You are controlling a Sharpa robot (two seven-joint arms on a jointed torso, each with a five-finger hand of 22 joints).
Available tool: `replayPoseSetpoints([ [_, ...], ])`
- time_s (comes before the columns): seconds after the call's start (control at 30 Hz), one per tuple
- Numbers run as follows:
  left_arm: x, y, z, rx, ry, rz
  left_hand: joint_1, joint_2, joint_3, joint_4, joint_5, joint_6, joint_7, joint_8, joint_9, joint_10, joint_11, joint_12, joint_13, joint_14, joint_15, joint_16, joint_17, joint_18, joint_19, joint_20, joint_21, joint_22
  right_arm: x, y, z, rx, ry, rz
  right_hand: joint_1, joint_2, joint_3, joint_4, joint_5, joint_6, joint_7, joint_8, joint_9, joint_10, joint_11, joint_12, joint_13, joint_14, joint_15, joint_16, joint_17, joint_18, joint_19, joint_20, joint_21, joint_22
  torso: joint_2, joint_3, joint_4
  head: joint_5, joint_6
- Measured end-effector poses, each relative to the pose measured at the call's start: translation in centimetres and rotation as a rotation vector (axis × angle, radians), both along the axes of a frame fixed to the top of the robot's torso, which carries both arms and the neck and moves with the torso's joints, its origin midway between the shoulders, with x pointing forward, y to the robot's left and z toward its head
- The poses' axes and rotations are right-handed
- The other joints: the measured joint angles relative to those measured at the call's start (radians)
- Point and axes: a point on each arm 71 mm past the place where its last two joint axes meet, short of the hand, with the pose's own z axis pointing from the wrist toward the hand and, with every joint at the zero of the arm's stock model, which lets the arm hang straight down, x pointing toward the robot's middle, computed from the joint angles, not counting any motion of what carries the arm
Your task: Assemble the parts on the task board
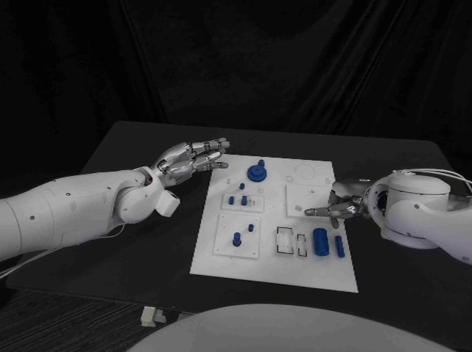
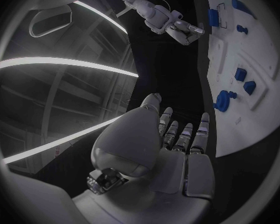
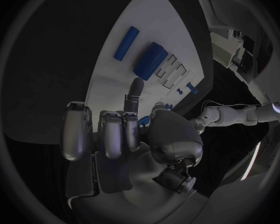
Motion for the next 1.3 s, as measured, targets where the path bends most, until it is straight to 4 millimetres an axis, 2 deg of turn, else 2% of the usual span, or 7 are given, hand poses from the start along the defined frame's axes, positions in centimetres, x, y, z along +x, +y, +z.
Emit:
replayPoseSetpoints([
  [0.07,0.0,0.0,0.0,0.000,0.001,0.000,0.000,0.000,0.002,0.002,0.000,0.000,0.000,0.000,0.000,0.000,0.000,0.000,0.000,0.000,0.000,0.000,0.000,0.000,0.000,0.000,0.000,-0.001,-0.1,-0.1,-0.1,-0.012,0.008,-0.003,0.007,0.007,-0.017,0.001,0.000,-0.021,-0.002,0.032,0.059,0.001,-0.001,0.000,0.000,0.000,0.000,0.000,0.000,0.000,0.000,0.000,0.000,0.000,0.000,0.0000,0.0000,0.000,0.000],
  [0.17,0.0,0.0,-0.1,0.000,0.001,0.000,0.000,0.000,0.002,0.002,0.000,0.000,0.000,0.000,0.000,0.000,0.000,0.000,0.000,0.000,0.000,0.000,0.000,0.000,0.000,0.000,0.000,-0.001,-0.2,-0.2,-0.4,-0.029,0.020,-0.008,0.017,0.016,-0.026,0.000,0.012,-0.038,0.000,0.040,0.096,0.001,-0.001,0.000,0.000,-0.001,-0.001,0.000,0.000,0.000,0.000,0.000,0.000,0.000,0.000,0.0000,0.0000,0.000,0.000],
  [0.27,0.0,0.0,-0.1,0.000,0.002,0.000,0.000,0.000,0.002,0.002,0.000,0.000,0.000,0.000,0.000,0.000,0.000,0.000,0.000,0.000,0.000,0.000,0.000,0.000,0.000,0.000,0.000,-0.001,-0.3,-0.3,-0.7,-0.043,0.034,-0.011,0.031,0.015,-0.034,-0.001,0.018,-0.059,0.001,0.037,0.111,0.001,-0.001,0.000,0.000,-0.001,0.000,0.000,0.000,0.000,0.000,0.000,-0.004,0.000,0.000,0.0000,0.0000,0.002,0.000],
  [0.47,0.0,0.1,-0.1,0.001,0.003,0.000,0.000,0.000,0.002,0.002,0.000,0.000,0.000,0.000,0.000,0.000,0.000,0.000,0.000,0.000,0.000,0.000,0.000,0.000,0.000,0.000,0.000,-0.001,-0.5,-0.2,-1.1,-0.056,0.048,-0.013,0.061,0.018,-0.043,-0.002,0.040,-0.085,0.010,-0.015,0.110,0.001,-0.001,0.000,0.000,-0.001,0.000,0.000,0.000,0.000,0.000,0.000,-0.011,0.000,0.000,0.0001,-0.0003,0.002,0.000],
  [0.67,0.0,0.1,-0.2,0.001,0.004,-0.001,0.000,0.000,0.002,0.002,0.000,0.000,0.000,0.000,0.000,0.000,0.000,0.000,0.000,0.004,0.004,0.004,0.001,0.000,0.000,0.000,0.000,-0.001,-0.7,0.2,-1.5,-0.056,0.056,-0.007,0.075,0.017,-0.048,-0.003,0.054,-0.092,0.017,-0.032,0.110,0.000,0.006,0.000,0.000,-0.001,0.000,0.000,0.000,0.000,0.000,0.000,-0.015,0.000,0.000,0.0002,-0.0005,0.000,0.000],
  [0.97,0.0,0.1,-0.2,0.001,0.005,-0.001,-0.004,0.004,0.005,-0.001,0.000,0.000,0.000,0.000,0.000,0.000,0.000,0.000,0.000,0.004,0.004,0.004,0.001,0.000,0.000,0.000,0.000,-0.001,-1.1,0.3,-2.3,-0.056,0.074,-0.006,0.115,0.017,-0.057,-0.005,0.074,-0.124,0.036,-0.115,0.085,0.003,0.020,0.000,0.000,0.001,0.012,0.000,0.000,0.000,-0.004,0.011,-0.024,0.000,0.000,0.0002,-0.0011,0.004,0.000],
  [1.3,0.0,0.1,-0.3,0.002,0.008,-0.002,-0.004,0.004,0.005,-0.001,0.000,0.000,0.000,0.000,0.000,0.000,0.000,0.000,0.000,0.004,0.004,0.004,0.001,0.000,0.000,0.000,0.000,-0.001,-1.3,0.5,-2.8,-0.051,0.087,-0.005,0.147,0.006,-0.065,-0.008,0.090,-0.138,0.050,-0.160,0.069,0.001,0.032,0.000,0.000,-0.003,0.023,0.000,0.000,0.000,-0.002,0.020,-0.034,0.000,0.000,0.0002,0.0000,-0.001,0.000],
])
